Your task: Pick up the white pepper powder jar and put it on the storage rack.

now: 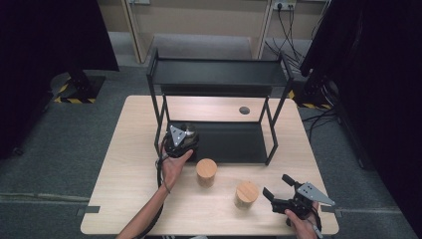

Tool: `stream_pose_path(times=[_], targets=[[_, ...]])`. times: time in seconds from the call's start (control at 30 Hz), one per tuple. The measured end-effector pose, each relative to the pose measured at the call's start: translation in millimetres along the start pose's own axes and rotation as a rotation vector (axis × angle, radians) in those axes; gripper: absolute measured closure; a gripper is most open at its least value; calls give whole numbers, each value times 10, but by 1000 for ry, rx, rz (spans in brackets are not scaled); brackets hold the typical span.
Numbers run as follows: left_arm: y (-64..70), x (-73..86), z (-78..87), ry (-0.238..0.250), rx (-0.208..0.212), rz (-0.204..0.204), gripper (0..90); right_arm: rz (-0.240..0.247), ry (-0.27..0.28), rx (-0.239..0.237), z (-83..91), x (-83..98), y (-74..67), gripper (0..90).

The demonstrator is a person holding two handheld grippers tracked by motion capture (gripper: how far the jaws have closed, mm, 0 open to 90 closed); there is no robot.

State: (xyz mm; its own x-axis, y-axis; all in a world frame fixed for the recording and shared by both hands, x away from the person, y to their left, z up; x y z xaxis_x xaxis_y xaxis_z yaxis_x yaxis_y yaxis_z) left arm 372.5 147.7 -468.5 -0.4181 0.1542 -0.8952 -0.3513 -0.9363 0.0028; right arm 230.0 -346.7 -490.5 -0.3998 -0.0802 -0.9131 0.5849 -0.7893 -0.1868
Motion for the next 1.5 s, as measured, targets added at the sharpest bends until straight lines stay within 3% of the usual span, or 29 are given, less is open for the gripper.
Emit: stream_pose_path(times=[0.4,0.73,1.1,1.23,1.5], targets=[[24,4,-95,-5,-21,1,307,1,-2,-2,-5,-1,1,4],[24,29,-165,-14,-31,27,307,2,-2,-3,-1,2,6,4],[4,63,-194,-14,-25,33,303,1,-1,-3,0,2,4,4],[2,57,-188,-17,-31,54,190,2,0,-4,2,1,1,4],[86,41,-140,4,-68,22,23,1,2,-2,5,3,5,4]])
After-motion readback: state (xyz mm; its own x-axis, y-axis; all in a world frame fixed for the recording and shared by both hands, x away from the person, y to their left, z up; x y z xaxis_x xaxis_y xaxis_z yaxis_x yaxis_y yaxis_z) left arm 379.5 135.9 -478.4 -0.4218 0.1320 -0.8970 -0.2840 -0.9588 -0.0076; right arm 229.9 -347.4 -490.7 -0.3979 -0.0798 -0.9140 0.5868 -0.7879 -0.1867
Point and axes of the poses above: each handheld gripper's, and its own axes: z roughly backward along the jaws, x roughly out of its underside, y roughly to its right, the point moved 4 cm from there along -z, roughly forward along the jaws, and after that the axes turned 9 degrees about -y, right-handed, at the moved point
